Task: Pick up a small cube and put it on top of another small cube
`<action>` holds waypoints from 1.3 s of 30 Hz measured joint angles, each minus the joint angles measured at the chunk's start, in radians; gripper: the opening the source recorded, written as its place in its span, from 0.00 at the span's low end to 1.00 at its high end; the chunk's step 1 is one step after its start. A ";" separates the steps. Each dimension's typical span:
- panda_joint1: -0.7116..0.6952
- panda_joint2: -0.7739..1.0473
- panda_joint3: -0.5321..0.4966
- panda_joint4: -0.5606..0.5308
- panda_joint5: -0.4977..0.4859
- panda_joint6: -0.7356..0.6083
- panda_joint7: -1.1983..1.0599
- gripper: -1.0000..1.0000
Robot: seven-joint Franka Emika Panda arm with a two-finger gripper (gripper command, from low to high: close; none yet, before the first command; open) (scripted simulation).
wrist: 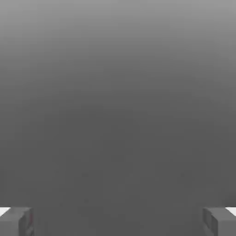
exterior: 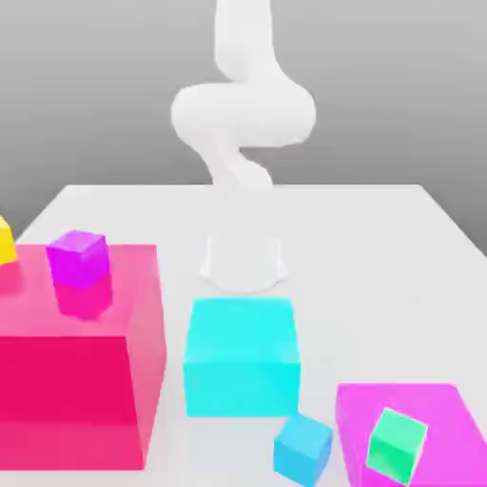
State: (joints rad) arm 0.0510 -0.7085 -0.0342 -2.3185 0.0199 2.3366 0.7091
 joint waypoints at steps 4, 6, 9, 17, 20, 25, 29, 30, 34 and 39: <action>0.084 0.151 -0.056 -0.031 0.034 0.061 -0.150 0.50; 0.119 0.224 -0.078 -0.045 0.054 0.090 -0.225 0.50; 0.166 0.334 -0.105 -0.067 0.084 0.133 -0.338 0.50; 0.246 0.624 -0.126 -0.126 0.147 0.249 -0.626 0.50; 0.264 0.730 -0.118 -0.149 0.144 0.295 -0.714 0.50; 0.270 0.898 -0.115 -0.187 0.079 0.376 -0.817 0.50; 0.248 1.041 -0.084 -0.171 0.098 0.484 -0.857 0.50; 0.237 1.077 -0.071 -0.165 0.108 0.513 -0.866 0.50; 0.229 1.103 -0.061 -0.160 0.114 0.532 -0.871 0.00; 0.235 1.078 -0.069 -0.165 0.105 0.512 -0.864 0.00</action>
State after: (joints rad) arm 0.2857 0.3697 -0.1029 -2.4833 0.1247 2.8490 -0.1552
